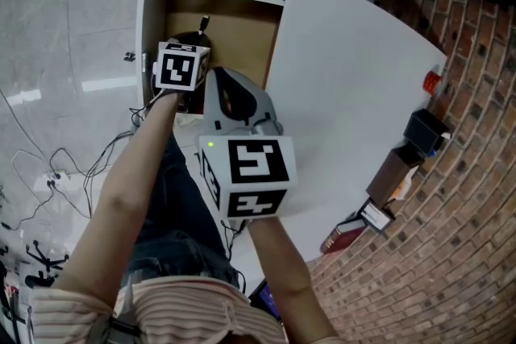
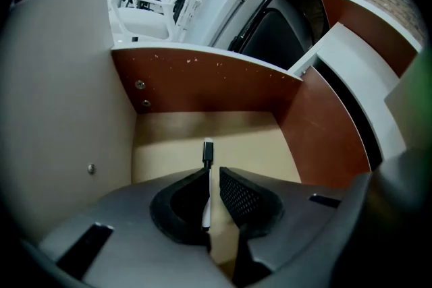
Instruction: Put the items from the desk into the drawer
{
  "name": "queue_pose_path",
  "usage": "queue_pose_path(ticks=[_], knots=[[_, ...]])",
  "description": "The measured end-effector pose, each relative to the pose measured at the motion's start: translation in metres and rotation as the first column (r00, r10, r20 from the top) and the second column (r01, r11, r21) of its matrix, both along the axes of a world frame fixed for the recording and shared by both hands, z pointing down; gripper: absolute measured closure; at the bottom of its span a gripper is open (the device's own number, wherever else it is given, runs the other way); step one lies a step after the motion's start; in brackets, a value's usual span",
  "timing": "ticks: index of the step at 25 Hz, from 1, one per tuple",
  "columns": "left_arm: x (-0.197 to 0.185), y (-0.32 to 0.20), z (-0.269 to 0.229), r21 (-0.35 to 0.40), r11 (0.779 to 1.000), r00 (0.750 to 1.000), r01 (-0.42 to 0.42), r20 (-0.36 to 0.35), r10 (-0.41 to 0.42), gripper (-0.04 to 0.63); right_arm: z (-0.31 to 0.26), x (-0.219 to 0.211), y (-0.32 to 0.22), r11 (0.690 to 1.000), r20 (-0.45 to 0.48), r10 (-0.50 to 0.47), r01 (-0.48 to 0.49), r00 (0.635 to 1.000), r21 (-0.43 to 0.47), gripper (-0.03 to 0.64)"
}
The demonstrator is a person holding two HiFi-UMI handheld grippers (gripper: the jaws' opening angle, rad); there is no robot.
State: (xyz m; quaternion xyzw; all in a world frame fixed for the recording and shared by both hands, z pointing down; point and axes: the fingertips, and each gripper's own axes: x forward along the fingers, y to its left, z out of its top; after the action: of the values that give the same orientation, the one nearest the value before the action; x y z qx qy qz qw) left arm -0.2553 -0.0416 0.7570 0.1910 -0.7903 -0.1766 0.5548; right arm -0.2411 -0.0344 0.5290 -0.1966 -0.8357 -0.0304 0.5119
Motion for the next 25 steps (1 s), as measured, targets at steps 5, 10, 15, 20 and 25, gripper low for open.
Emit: queue_pose_path(ticks=[5,10,15,20,25], knots=[[-0.010,0.005,-0.021,-0.008,1.000,0.999,0.011,0.048,-0.011,0.551,-0.011,-0.001,0.001,1.000,0.023,-0.001,0.001,1.000,-0.004,0.600],[-0.014,0.008,-0.047,0.008,1.000,0.996,0.005,0.093,-0.006,0.585,-0.025,-0.003,0.001,1.000,0.057,0.013,-0.012,0.998,-0.019,0.600],[-0.013,0.011,-0.080,0.030,0.999,0.988,-0.032,0.153,0.027,0.586,-0.040,-0.005,0.002,0.999,0.095,0.039,-0.035,0.995,-0.042,0.600],[-0.018,0.024,-0.119,0.035,0.999,0.975,-0.027,0.221,0.018,0.586,-0.056,-0.004,-0.001,0.997,0.128,0.057,-0.050,0.990,-0.055,0.600],[-0.020,0.038,-0.162,0.030,0.999,0.955,-0.032,0.297,0.022,0.586,-0.076,-0.004,-0.008,0.994,0.176,0.094,-0.082,0.980,-0.074,0.600]])
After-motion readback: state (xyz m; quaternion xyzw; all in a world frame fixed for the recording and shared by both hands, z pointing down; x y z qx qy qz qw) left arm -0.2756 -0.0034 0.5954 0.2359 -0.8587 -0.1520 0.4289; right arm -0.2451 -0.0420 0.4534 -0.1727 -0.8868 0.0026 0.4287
